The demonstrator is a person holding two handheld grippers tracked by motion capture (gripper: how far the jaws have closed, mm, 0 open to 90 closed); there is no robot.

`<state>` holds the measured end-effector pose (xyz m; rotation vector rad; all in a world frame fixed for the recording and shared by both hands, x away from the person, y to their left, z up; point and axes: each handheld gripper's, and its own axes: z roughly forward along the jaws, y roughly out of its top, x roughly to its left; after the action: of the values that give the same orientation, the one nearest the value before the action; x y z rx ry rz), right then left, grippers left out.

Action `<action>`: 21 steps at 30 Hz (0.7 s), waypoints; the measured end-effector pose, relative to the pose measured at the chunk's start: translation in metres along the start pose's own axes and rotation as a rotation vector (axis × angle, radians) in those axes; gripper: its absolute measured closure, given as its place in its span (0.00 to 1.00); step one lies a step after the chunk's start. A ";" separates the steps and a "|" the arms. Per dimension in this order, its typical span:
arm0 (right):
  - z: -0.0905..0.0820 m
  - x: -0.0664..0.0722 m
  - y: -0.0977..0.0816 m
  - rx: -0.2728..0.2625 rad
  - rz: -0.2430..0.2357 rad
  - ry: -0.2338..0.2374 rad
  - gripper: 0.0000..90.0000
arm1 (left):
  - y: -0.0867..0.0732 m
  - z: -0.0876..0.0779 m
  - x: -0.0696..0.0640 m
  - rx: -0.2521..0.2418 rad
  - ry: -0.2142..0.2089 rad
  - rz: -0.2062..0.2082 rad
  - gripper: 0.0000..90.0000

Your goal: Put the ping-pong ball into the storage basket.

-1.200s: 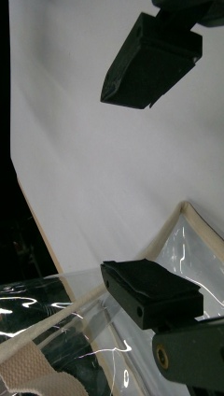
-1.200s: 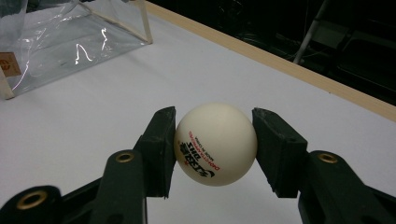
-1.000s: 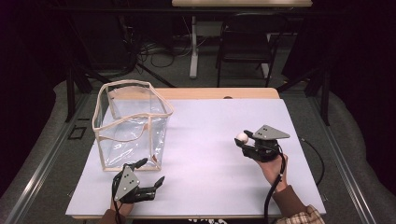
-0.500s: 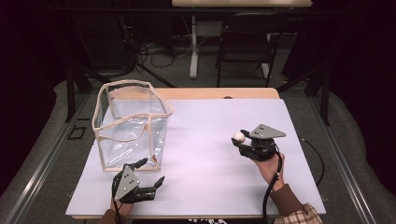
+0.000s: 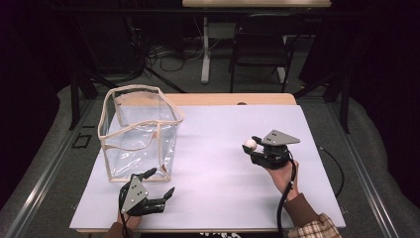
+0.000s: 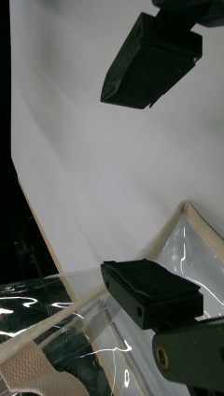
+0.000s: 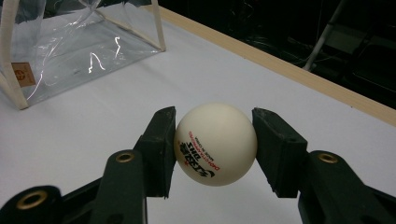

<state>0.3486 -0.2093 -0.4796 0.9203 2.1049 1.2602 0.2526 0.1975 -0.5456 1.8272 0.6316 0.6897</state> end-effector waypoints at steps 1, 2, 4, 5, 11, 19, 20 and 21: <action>0.000 0.000 0.000 0.000 0.002 0.001 0.57 | 0.000 0.000 0.000 0.001 0.000 0.002 0.18; 0.001 0.001 0.001 0.000 0.002 0.004 0.57 | 0.000 0.000 0.000 0.001 0.000 0.001 0.18; 0.002 0.001 0.001 0.000 0.000 0.007 0.57 | 0.000 0.000 0.000 0.000 0.001 0.000 0.18; 0.002 0.002 0.002 0.001 0.000 0.008 0.57 | 0.000 0.000 0.000 0.001 0.001 0.000 0.18; 0.005 0.003 0.004 0.004 -0.007 0.016 0.57 | 0.000 0.000 0.000 0.000 0.000 0.000 0.18; 0.010 0.003 0.007 0.009 -0.008 0.026 0.57 | 0.000 0.000 0.000 0.000 -0.002 0.001 0.18; 0.010 0.004 0.007 0.009 -0.009 0.027 0.57 | 0.000 0.000 0.000 0.000 0.000 0.000 0.18; 0.011 0.004 0.007 0.010 -0.008 0.028 0.57 | 0.000 0.000 0.000 0.000 0.000 0.001 0.18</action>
<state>0.3559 -0.1979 -0.4781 0.9021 2.1365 1.2664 0.2528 0.1974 -0.5456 1.8276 0.6309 0.6899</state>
